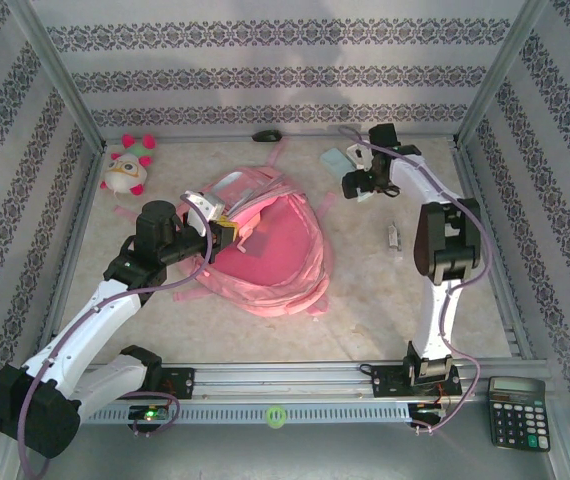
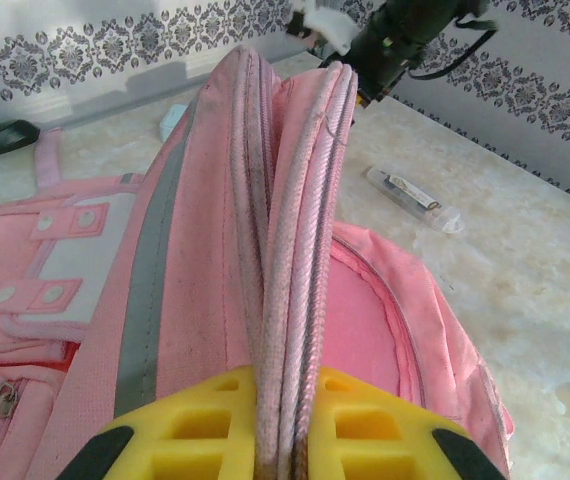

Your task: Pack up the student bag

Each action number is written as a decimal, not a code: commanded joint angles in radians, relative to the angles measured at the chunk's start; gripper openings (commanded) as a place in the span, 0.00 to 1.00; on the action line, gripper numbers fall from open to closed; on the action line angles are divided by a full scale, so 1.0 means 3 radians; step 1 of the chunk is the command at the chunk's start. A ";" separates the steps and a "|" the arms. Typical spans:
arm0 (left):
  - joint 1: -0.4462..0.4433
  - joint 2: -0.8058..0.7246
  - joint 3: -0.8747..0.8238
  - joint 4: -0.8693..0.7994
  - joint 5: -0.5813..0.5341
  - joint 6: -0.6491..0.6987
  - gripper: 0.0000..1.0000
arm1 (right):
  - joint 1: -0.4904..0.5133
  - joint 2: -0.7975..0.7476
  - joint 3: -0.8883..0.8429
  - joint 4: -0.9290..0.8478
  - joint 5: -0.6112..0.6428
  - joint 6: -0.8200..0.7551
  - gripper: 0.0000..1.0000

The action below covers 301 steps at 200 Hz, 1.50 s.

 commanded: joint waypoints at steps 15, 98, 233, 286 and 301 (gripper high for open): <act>0.0028 -0.0066 0.0236 0.0025 0.0057 -0.0010 0.00 | -0.0013 0.0269 0.0511 -0.0227 -0.0041 -0.0597 0.98; 0.0027 -0.0100 0.0182 0.0038 -0.0050 -0.0184 0.00 | 0.0038 0.0804 0.1678 -0.1143 -0.0382 0.0443 0.97; 0.0024 -0.0051 0.0086 0.0275 0.0064 -0.0309 0.00 | 0.0442 0.0760 0.0749 -0.0154 -0.0571 0.1102 0.96; 0.0024 0.0028 0.0103 0.0364 0.0068 -0.0361 0.00 | 0.0264 0.0789 0.0724 -0.0112 -0.0288 0.1093 0.97; 0.0024 0.0051 0.0122 0.0356 0.0074 -0.0358 0.00 | 0.0186 0.0800 0.0765 -0.0175 -0.0211 0.1168 0.97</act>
